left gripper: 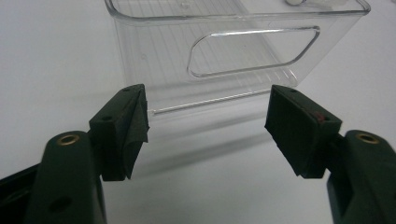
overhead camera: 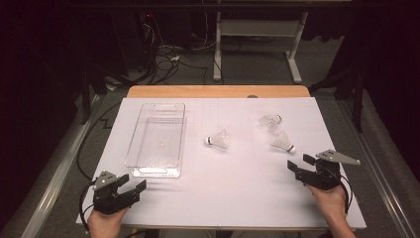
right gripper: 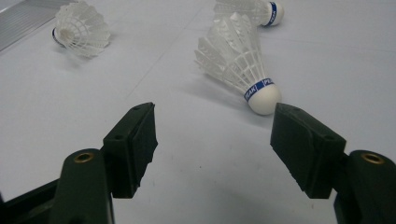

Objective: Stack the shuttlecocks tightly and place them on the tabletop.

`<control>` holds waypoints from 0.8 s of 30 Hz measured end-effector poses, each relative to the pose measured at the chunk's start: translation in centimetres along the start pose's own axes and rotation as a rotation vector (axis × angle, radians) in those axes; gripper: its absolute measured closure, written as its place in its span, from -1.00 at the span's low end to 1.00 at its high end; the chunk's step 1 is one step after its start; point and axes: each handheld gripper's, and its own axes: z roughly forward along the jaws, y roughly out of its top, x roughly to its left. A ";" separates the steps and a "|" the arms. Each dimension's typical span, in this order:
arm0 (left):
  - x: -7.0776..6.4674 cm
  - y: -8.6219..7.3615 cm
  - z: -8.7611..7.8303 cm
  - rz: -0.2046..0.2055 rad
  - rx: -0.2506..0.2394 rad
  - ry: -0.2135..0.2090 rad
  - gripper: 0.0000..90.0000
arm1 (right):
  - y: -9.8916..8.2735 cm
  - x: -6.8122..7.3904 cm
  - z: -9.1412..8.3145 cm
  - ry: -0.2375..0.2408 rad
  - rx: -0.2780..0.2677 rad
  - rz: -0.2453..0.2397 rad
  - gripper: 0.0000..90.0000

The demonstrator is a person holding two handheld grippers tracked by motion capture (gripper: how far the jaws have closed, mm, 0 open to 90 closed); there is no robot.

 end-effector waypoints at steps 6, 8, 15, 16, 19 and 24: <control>0.0 0.0 0.0 0.000 -0.002 -0.001 -0.31 | 0.8 0.2 0.3 -0.001 0.003 0.001 -0.24; 0.0 0.0 0.0 0.001 -0.003 0.000 -0.31 | 1.2 0.2 0.3 0.000 0.007 0.002 -0.23; -0.1 0.0 0.0 0.006 -0.003 0.000 -0.31 | 2.4 0.3 0.6 -0.013 0.037 -0.002 -0.14; -0.1 0.0 0.0 0.006 -0.002 -0.001 -0.31 | 2.6 0.4 0.7 -0.013 0.042 -0.002 -0.13; -0.2 0.0 0.0 0.007 -0.002 -0.003 -0.31 | 3.2 0.4 1.0 -0.017 0.057 -0.005 -0.09; -0.2 0.0 0.0 0.009 -0.001 -0.004 -0.31 | 4.0 0.6 1.6 -0.025 0.086 -0.008 -0.04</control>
